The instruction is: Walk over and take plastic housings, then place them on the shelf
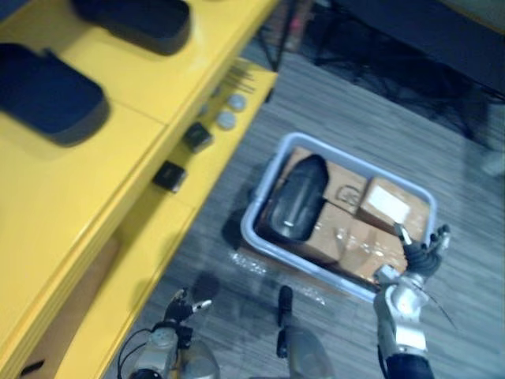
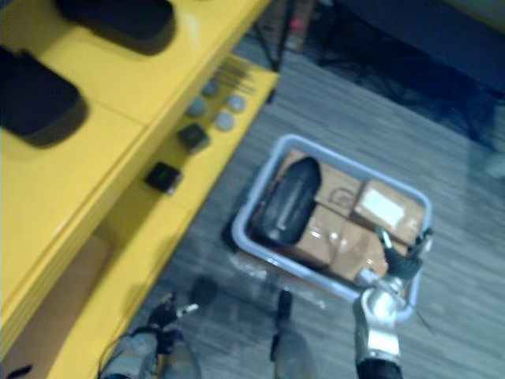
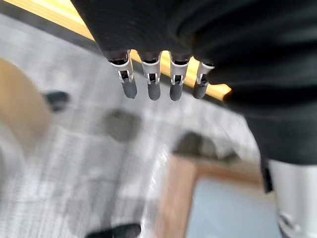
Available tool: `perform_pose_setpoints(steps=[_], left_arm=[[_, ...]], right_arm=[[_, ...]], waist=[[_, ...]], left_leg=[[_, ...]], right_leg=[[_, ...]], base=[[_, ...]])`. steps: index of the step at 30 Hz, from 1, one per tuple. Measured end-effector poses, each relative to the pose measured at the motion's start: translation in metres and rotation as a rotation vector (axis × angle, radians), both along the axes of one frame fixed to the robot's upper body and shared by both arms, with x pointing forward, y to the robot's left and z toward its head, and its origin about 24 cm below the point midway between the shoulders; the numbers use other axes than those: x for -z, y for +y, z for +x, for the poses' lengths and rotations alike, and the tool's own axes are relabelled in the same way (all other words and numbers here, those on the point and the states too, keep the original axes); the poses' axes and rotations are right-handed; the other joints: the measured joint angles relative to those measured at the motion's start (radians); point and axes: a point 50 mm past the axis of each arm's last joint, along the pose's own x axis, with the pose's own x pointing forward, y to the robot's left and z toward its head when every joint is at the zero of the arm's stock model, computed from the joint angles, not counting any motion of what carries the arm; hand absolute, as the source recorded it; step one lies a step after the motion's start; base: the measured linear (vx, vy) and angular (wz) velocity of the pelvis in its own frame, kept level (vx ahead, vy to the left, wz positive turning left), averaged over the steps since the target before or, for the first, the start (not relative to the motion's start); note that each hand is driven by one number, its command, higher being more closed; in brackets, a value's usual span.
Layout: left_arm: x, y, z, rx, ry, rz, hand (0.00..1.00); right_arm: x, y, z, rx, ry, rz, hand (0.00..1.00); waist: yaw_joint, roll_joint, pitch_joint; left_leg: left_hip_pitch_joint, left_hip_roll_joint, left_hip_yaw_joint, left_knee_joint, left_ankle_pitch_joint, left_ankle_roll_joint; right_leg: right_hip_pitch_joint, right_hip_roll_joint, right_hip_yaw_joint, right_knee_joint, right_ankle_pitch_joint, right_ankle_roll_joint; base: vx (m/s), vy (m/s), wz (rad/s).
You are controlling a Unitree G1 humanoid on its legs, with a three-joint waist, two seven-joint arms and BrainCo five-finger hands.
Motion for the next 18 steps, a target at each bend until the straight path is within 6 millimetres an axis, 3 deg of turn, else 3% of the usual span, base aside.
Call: perform_pose_setpoints(steps=[3, 7, 11, 14, 18], left_arm=[[-0.010, -0.017, 0.016, 0.044, -0.050, -0.033, 0.00], [-0.014, -0.029, 0.025, 0.080, -0.062, -0.054, 0.00], [-0.009, -0.026, 0.024, 0.070, -0.033, -0.037, 0.00], [-0.002, -0.021, 0.018, 0.043, 0.003, -0.013, 0.00], [0.002, -0.013, 0.015, -0.012, 0.017, 0.028, 0.00]], right_arm=[[0.006, -0.010, -0.014, 0.025, 0.032, -0.005, 0.00], [0.004, -0.008, -0.012, -0.017, 0.010, -0.017, 0.00], [-0.017, -0.002, 0.014, -0.086, -0.087, -0.036, 0.00], [-0.035, 0.006, 0.035, -0.144, -0.157, -0.064, 0.00], [-0.070, 0.027, 0.067, -0.237, -0.282, -0.100, 0.00]], waist=[[-0.030, 0.003, 0.002], [-0.035, 0.010, 0.027], [-0.010, 0.025, 0.107], [-0.008, 0.036, 0.123], [0.030, 0.040, 0.157]], left_leg=[[-0.001, 0.002, 0.001, 0.031, -0.028, 0.003], [-0.024, 0.002, -0.002, 0.051, -0.045, 0.006], [-0.057, -0.002, -0.011, 0.064, -0.045, 0.009], [-0.101, -0.016, -0.063, 0.067, -0.044, 0.013], [-0.135, -0.031, -0.120, 0.063, -0.037, 0.025]], right_leg=[[-0.025, 0.017, 0.037, -0.001, 0.014, -0.016], [-0.052, 0.021, 0.049, -0.001, 0.029, -0.013], [-0.072, 0.016, 0.047, -0.006, 0.052, 0.016], [-0.087, 0.008, 0.030, -0.011, 0.057, 0.023], [-0.090, -0.005, -0.006, -0.012, 0.057, 0.024]], base=[[-0.03, 0.033, -0.53], [0.00, 0.018, -0.16], [0.00, -0.002, 0.01], [0.00, -0.009, 0.22], [0.00, -0.002, 0.25]])
